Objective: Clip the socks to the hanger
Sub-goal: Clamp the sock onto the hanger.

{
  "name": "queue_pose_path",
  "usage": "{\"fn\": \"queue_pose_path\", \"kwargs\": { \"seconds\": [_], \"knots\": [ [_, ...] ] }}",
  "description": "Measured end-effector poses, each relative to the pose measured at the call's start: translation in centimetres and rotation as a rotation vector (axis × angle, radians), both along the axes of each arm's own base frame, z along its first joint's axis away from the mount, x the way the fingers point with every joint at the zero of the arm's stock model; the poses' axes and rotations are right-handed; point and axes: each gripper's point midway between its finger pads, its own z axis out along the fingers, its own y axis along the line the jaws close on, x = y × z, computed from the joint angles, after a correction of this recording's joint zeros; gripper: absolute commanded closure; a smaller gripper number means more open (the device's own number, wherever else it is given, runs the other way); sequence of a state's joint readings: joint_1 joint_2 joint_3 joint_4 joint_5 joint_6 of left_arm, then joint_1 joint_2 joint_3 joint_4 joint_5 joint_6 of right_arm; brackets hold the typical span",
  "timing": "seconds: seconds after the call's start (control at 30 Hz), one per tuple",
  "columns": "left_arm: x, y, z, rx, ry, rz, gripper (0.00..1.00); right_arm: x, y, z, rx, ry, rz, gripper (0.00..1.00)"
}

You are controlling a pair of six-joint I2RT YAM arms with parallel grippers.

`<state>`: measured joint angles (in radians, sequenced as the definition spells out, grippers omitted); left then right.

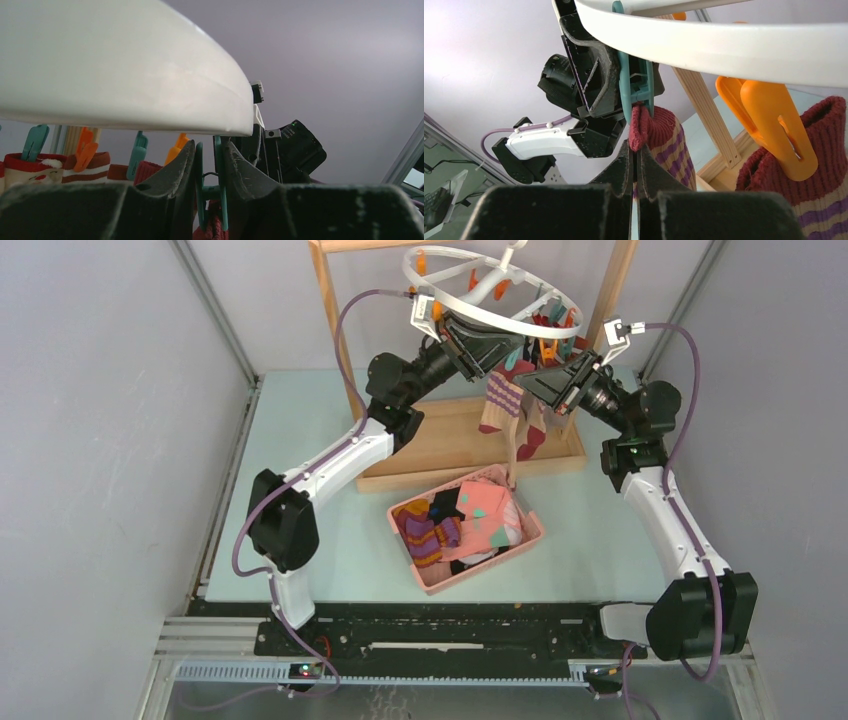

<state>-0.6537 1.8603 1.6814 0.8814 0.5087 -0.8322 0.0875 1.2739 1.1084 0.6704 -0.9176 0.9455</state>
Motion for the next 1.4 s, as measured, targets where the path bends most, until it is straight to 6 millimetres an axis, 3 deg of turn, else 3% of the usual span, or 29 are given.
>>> {"fn": "queue_pose_path", "kwargs": {
  "seconds": [0.43, 0.63, 0.9, 1.07, 1.27, 1.4],
  "knots": [
    [0.1, 0.1, 0.0, -0.002, 0.007, -0.001, 0.63, 0.3, 0.0, -0.5, -0.006, 0.025, -0.001, 1.0],
    [0.3, 0.2, -0.2, -0.005, 0.009, 0.008, 0.46, 0.4, 0.0, -0.8, -0.012, 0.036, -0.004, 1.0],
    [1.0, 0.1, -2.3, 0.018, 0.048, 0.022, 0.22, 0.5, 0.0, -1.2, -0.017, 0.052, -0.006, 1.0],
    [0.9, 0.5, -2.7, 0.023, 0.061, 0.039, 0.12, 0.9, -0.2, -1.6, -0.028, 0.064, -0.024, 1.0],
    [0.4, 1.2, -3.2, 0.031, 0.066, 0.065, 0.08, 1.5, -1.0, -3.0, -0.071, 0.106, -0.096, 0.91],
    [0.0, 1.7, -3.7, 0.042, 0.077, 0.081, 0.06, 1.7, -1.7, -3.6, -0.103, 0.117, -0.15, 0.78]
  ]
}}
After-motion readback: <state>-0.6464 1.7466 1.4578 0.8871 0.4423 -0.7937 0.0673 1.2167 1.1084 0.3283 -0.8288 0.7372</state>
